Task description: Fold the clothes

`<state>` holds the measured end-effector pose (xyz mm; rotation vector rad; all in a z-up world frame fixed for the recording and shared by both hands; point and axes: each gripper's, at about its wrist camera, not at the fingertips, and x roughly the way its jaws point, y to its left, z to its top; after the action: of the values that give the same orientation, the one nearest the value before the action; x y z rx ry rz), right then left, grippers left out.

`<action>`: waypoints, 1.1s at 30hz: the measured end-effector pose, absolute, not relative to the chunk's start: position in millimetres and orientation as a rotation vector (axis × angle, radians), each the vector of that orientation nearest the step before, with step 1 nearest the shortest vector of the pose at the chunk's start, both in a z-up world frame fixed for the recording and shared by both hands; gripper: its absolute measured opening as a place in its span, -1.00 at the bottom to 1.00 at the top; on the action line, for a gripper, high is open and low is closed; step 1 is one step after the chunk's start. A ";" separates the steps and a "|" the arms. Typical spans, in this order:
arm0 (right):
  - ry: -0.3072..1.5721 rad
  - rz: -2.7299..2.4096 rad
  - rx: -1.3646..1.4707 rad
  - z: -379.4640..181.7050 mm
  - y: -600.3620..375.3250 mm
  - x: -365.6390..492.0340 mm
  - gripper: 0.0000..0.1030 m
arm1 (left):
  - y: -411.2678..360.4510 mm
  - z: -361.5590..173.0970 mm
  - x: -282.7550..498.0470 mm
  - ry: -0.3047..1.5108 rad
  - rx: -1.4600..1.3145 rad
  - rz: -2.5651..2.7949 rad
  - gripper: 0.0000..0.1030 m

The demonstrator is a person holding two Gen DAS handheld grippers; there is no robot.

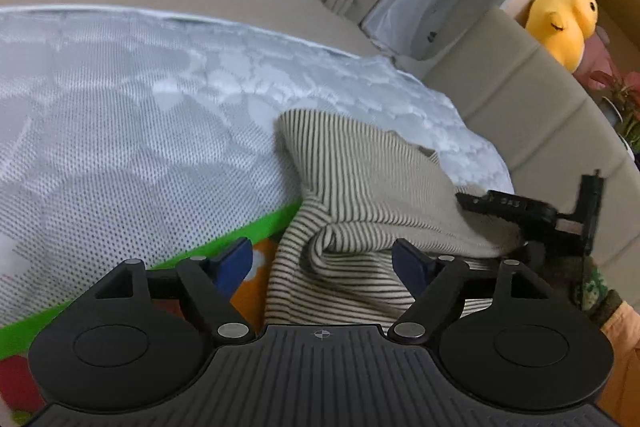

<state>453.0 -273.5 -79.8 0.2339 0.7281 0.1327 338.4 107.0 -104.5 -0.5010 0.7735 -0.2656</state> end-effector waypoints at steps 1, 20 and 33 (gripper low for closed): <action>0.695 0.147 0.228 -69.7 -272.4 443.8 -0.58 | 107.6 -104.7 338.7 0.769 -0.498 -0.270 0.60; 0.636 0.126 -0.151 -17.9 -281.3 279.3 -0.51 | 100.9 -76.3 314.4 0.774 -0.630 -0.416 0.80; 0.733 0.047 0.044 -47.4 -258.0 411.5 0.02 | 37.0 -99.7 306.8 0.922 -0.358 -0.528 0.82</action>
<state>411.5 -258.0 -47.4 0.0436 0.7328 0.0474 306.8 37.0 -99.7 -0.3582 0.9216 -0.5280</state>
